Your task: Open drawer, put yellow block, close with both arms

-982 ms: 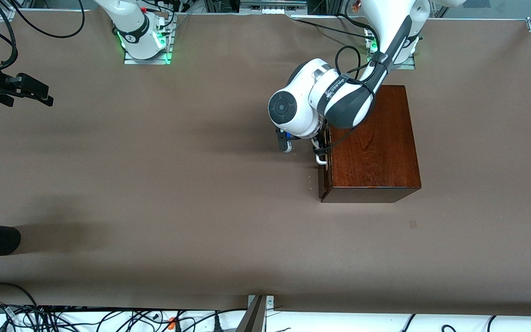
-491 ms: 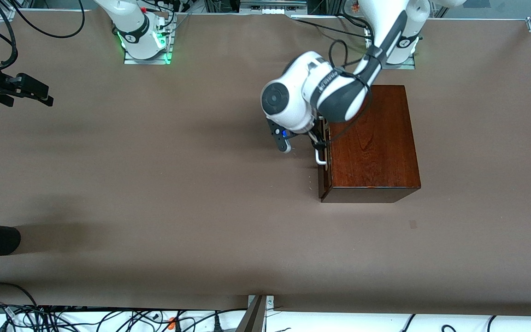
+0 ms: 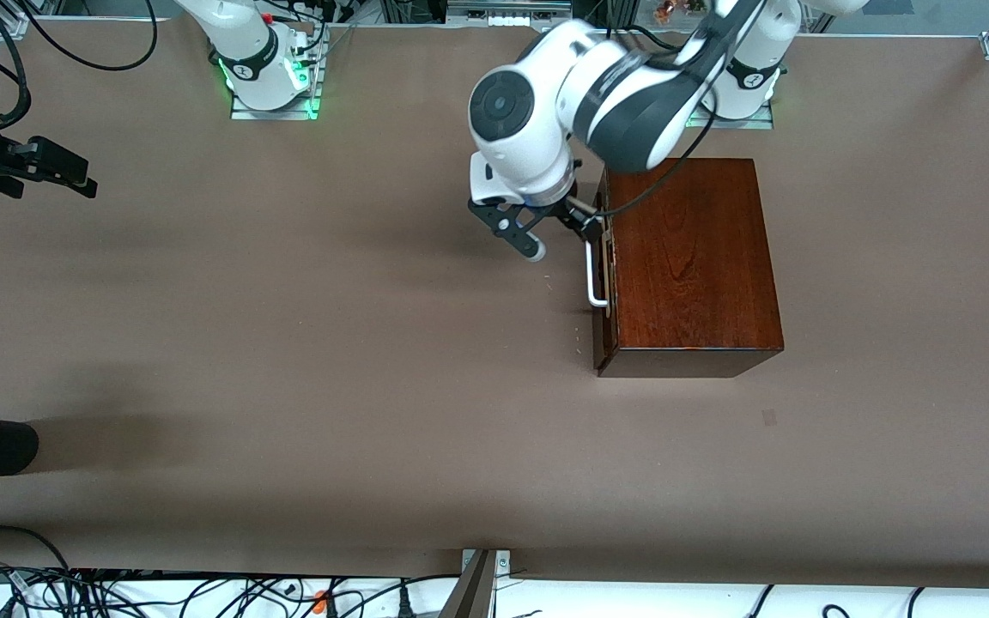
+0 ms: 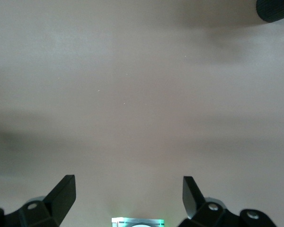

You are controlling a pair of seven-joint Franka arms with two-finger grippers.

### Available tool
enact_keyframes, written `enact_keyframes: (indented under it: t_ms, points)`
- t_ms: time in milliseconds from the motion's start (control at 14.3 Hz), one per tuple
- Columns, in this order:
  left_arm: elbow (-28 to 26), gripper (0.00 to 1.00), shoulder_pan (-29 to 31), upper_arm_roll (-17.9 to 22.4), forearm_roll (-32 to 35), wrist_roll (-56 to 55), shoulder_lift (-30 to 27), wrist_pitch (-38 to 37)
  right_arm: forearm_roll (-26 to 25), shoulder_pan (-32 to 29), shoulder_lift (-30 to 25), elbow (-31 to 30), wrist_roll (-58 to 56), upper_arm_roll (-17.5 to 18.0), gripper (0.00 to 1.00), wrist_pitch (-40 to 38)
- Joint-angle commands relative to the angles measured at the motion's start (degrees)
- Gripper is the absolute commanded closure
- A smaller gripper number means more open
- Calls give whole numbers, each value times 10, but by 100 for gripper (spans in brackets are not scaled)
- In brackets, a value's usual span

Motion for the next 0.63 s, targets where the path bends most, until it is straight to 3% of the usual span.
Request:
enact_keyframes:
  t_ms: [0,351,561]
  points:
    - [96,0,3,21,-10,-74,2,-70,-3,-7,-1,3,0,4,0,-7]
    - [112,0,24,71,-13,-138,-38,-109,-3,-7,-1,3,0,4,0,-7]
    - [94,0,106,67,-70,-136,-82,-109,-3,-7,-1,3,0,4,0,-7]
